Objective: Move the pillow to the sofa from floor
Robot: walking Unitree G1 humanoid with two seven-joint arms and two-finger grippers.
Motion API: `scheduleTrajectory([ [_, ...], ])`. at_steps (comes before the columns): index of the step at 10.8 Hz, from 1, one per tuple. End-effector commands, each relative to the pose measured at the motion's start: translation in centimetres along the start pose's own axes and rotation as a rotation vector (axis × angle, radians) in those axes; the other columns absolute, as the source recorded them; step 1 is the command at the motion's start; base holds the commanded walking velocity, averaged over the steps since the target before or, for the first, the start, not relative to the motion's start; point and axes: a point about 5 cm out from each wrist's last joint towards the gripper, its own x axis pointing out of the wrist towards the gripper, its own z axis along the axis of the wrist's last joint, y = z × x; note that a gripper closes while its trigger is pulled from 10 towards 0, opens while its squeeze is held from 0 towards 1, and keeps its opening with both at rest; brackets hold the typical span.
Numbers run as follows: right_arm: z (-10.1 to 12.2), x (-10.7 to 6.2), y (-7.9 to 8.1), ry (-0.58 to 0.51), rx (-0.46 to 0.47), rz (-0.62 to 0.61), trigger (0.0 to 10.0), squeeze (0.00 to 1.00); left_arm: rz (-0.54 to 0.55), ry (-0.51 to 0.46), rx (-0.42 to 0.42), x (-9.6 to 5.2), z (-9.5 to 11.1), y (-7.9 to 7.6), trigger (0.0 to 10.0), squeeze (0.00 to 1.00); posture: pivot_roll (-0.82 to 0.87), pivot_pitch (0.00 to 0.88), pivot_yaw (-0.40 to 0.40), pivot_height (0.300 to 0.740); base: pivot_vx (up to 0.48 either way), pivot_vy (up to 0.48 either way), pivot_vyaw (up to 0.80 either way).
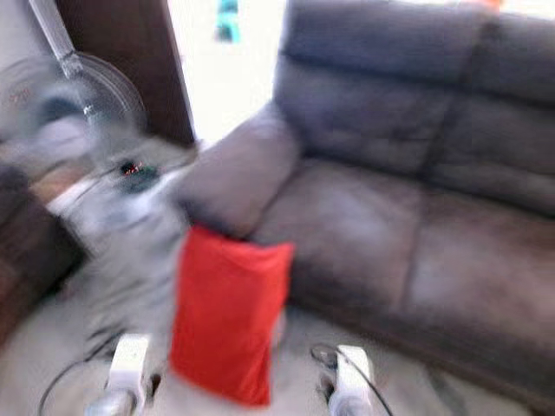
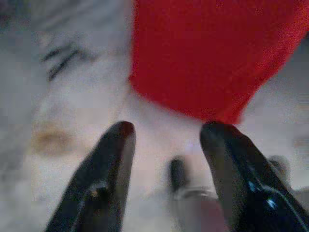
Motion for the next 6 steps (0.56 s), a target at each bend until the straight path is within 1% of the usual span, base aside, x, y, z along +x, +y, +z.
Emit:
scheduleTrajectory([
  [1,1.28,0.29,0.70,-0.033,-0.009,0.020,10.0,0.00,0.025,0.047,0.002,-0.39,-1.57,0.95,10.0,0.00,-0.01,0.013,-0.020,0.740,0.330,0.000,0.80],
  [2,1.26,0.29,0.73,-0.031,-0.007,0.023,10.0,0.00,0.026,0.048,0.001,-0.42,-1.65,1.05,10.0,0.00,-0.01,0.012,-0.022,0.740,0.330,0.000,0.80],
  [3,1.25,0.29,0.75,-0.033,-0.001,0.024,10.0,0.00,0.027,0.048,0.000,-0.43,-1.68,1.11,10.0,0.00,-0.01,0.011,-0.022,0.740,0.337,0.000,0.51],
  [4,1.18,0.27,0.73,-0.034,0.025,0.017,10.0,0.00,0.028,0.048,-0.001,-0.43,-1.70,1.12,10.0,0.00,-0.01,0.011,-0.023,0.740,0.334,0.000,0.00],
  [6,1.20,0.27,0.64,-0.034,0.022,0.012,10.0,0.00,0.027,0.048,-0.003,-0.42,-1.70,0.97,10.0,0.00,-0.01,0.013,-0.024,0.740,0.334,0.000,0.00],
])
